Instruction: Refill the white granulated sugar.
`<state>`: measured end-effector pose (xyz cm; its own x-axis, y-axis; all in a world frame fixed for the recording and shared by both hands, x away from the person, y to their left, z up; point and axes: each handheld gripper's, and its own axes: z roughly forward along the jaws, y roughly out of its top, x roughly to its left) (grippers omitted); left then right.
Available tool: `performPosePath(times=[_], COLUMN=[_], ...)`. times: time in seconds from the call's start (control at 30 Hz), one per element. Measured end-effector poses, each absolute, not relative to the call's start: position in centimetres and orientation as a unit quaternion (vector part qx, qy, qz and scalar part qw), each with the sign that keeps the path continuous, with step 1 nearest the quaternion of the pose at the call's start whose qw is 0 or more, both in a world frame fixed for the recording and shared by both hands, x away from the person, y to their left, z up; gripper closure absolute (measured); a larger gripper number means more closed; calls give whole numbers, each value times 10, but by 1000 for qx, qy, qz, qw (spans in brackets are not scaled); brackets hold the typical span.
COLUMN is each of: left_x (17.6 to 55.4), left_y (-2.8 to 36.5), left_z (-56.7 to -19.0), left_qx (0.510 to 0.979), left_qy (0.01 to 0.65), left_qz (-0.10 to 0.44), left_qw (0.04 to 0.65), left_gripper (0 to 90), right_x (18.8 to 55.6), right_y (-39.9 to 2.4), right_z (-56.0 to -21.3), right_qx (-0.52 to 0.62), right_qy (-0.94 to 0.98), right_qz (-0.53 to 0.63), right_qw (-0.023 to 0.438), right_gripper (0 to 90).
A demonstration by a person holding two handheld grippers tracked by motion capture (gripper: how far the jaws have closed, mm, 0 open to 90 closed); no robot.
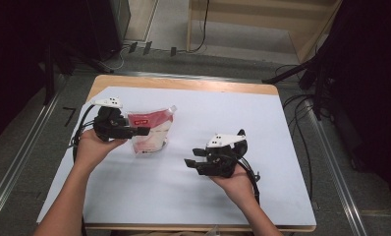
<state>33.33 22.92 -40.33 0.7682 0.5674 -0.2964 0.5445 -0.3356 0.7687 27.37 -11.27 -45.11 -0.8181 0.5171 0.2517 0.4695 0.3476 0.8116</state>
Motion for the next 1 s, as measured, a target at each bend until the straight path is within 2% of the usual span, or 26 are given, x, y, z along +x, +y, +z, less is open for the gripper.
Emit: performPosePath(times=[0.3, 0.67, 1.0], left_x=[323, 315, 315], left_y=[234, 248, 258], left_z=[-404, -404, -408], left_qx=[818, 817, 819], left_qy=[340, 352, 365], left_qz=[19, 17, 9], left_qw=[463, 456, 442], left_gripper=[539, 512, 490], right_x=[273, 274, 275], right_y=[-112, -117, -128], right_z=[-449, -441, -426], right_qx=[295, 299, 304], right_qy=[827, 823, 822], right_qz=[477, 482, 481], right_qw=[33, 20, 18], right_gripper=[503, 510, 547])
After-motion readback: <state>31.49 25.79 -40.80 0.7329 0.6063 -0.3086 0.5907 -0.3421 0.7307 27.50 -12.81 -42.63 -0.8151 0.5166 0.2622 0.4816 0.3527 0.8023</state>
